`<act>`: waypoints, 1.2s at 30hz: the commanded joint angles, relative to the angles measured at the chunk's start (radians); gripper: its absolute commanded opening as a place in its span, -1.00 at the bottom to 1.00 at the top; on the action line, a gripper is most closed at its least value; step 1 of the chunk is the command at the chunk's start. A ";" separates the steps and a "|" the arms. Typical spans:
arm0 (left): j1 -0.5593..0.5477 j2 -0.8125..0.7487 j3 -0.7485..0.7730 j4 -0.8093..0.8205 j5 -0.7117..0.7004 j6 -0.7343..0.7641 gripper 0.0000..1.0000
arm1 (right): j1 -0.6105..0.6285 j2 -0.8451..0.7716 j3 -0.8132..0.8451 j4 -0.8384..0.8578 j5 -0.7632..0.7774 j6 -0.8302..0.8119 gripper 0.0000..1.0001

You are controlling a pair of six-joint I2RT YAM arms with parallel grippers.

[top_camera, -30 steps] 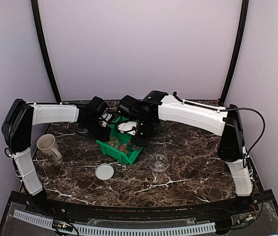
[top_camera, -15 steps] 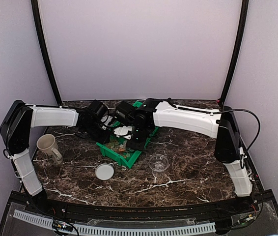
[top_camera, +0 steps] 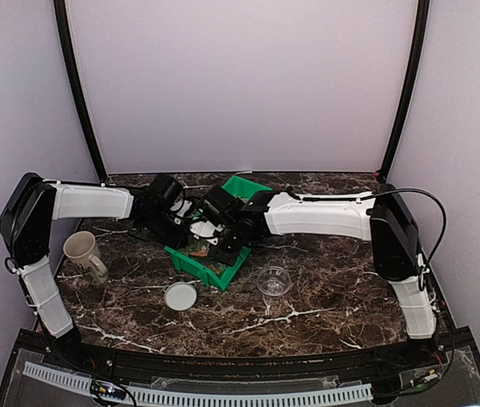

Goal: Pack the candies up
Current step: Scoop the fake candies from the plate.

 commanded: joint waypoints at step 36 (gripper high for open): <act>0.026 -0.162 0.056 0.110 0.066 -0.074 -1.00 | -0.014 -0.254 -0.639 0.683 0.041 0.135 -1.00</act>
